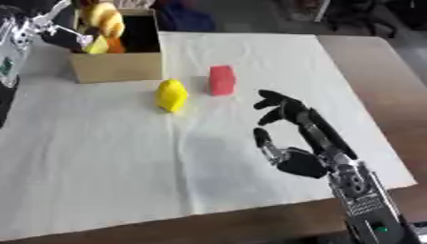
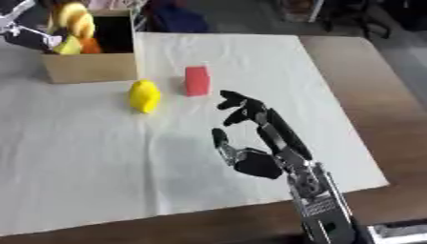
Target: Pick up objects on the table and place them in the box.
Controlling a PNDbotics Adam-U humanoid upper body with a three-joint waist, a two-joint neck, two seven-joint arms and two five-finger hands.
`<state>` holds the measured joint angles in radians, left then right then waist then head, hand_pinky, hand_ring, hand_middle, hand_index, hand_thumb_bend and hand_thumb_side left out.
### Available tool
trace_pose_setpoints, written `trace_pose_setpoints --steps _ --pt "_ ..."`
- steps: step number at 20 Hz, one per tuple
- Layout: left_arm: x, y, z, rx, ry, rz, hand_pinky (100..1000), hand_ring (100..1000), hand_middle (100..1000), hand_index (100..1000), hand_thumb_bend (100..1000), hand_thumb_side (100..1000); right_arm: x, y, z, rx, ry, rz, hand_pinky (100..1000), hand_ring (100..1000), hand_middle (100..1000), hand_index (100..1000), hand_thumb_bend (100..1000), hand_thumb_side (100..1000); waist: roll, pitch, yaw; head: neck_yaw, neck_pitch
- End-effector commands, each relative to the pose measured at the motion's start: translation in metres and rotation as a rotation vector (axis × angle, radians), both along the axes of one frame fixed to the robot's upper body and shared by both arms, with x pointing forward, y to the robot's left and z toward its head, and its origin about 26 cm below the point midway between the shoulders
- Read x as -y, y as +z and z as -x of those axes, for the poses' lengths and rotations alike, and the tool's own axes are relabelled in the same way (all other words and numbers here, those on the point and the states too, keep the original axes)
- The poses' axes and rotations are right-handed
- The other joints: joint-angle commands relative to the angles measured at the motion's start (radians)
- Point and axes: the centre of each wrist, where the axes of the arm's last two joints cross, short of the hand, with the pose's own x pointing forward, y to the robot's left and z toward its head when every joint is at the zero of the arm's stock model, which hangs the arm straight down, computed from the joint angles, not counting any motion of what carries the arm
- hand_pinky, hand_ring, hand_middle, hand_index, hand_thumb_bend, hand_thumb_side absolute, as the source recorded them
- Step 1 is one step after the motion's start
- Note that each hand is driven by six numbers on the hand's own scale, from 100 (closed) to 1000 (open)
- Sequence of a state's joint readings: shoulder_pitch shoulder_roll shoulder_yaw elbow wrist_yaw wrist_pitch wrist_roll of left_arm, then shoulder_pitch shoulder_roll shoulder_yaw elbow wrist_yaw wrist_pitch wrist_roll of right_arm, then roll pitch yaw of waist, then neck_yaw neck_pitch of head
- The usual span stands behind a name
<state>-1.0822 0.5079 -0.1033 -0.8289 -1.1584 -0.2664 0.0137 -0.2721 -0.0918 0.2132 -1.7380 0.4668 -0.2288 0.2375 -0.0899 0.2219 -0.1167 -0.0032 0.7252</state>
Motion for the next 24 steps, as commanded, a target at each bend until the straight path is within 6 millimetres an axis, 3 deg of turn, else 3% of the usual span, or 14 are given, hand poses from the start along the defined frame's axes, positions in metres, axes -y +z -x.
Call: trace_pose_setpoints --steps 1,5,7,13,17,18,20,24 --pt "-0.001 0.013 -0.002 0.055 0.017 0.014 767 676 766 908 351 136 -0.001 0.004 0.000 0.012 0.011 -0.004 710 647 757 946 147 513 -0.001 -0.018 -0.004 0.003 -0.009" --pt "-0.002 0.009 -0.003 0.055 0.031 0.023 802 745 858 961 352 122 -0.001 0.004 0.000 0.010 0.011 -0.007 710 646 757 946 145 514 -0.001 -0.017 -0.008 0.001 -0.011" --pt "-0.003 0.010 -0.002 0.064 0.034 0.041 805 746 861 958 331 115 -0.001 0.004 -0.001 0.010 0.011 -0.008 710 646 757 946 142 517 0.000 -0.016 -0.008 0.000 -0.012" --pt "-0.010 0.020 0.003 0.109 0.002 0.189 795 711 811 906 104 115 0.001 0.004 -0.001 0.011 0.003 -0.009 710 646 757 946 132 525 0.001 -0.014 -0.002 -0.010 -0.013" --pt "-0.022 0.036 0.014 0.104 -0.049 0.352 784 669 762 865 100 203 0.003 0.004 -0.002 0.010 -0.010 -0.010 710 647 757 946 126 526 0.004 -0.014 0.010 -0.022 -0.014" --pt "-0.025 0.040 0.018 0.093 -0.072 0.400 782 660 753 855 100 282 0.004 0.004 -0.002 0.011 -0.013 -0.010 710 647 757 946 126 525 0.004 -0.014 0.013 -0.026 -0.014" --pt "-0.033 0.048 0.027 0.073 -0.125 0.491 778 648 740 842 100 354 0.005 0.005 -0.002 0.014 -0.019 -0.009 711 647 757 946 125 524 0.006 -0.014 0.020 -0.033 -0.016" --pt "-0.045 0.065 0.054 0.051 -0.278 0.626 766 624 712 821 100 405 0.007 0.008 -0.004 0.026 -0.028 0.000 712 648 759 947 126 516 0.007 -0.016 0.037 -0.047 -0.019"
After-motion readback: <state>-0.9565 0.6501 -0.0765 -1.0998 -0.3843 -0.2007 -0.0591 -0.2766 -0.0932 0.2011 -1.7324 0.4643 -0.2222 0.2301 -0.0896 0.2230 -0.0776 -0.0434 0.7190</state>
